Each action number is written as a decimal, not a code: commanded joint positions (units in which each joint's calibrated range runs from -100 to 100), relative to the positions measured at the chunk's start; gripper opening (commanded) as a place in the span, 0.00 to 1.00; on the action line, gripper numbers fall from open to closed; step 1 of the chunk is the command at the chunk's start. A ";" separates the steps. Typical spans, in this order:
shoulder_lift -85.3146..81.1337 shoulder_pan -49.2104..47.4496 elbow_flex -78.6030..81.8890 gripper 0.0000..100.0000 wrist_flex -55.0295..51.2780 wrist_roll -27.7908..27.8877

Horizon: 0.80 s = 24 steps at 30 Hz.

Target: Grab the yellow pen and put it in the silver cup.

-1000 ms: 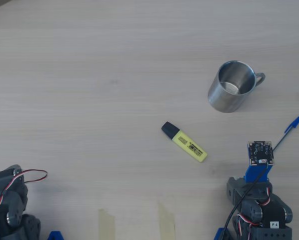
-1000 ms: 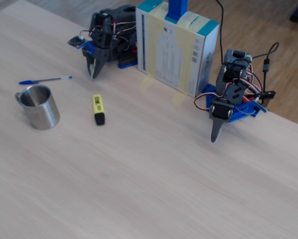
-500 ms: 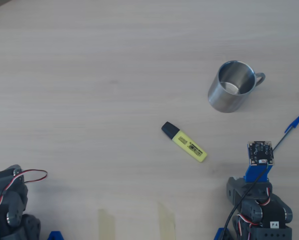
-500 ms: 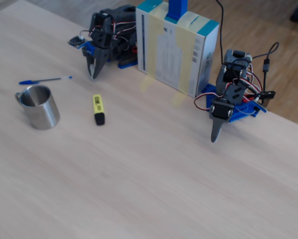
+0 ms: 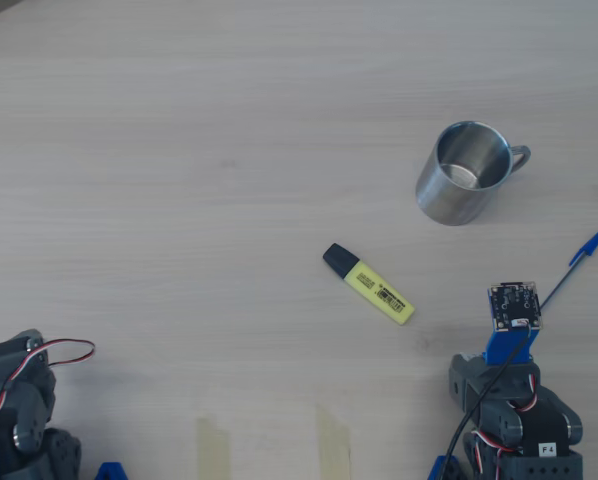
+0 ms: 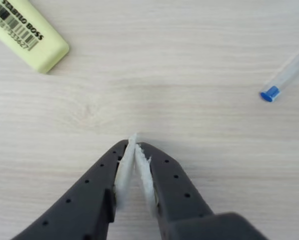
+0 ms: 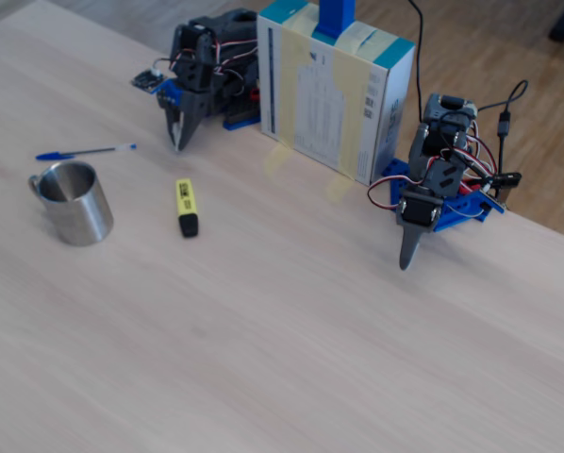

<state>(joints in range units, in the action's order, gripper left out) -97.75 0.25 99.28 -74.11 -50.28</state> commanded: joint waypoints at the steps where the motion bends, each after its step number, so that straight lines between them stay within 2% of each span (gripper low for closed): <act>1: 0.08 -0.69 0.45 0.02 -1.18 0.35; 6: 0.24 -1.56 -1.73 0.03 -1.35 0.50; 12: 5.23 -2.17 -7.53 0.14 -0.93 4.04; 24: 18.20 -2.17 -18.87 0.15 -0.93 7.73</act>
<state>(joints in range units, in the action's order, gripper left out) -82.83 -1.76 85.21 -75.54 -43.41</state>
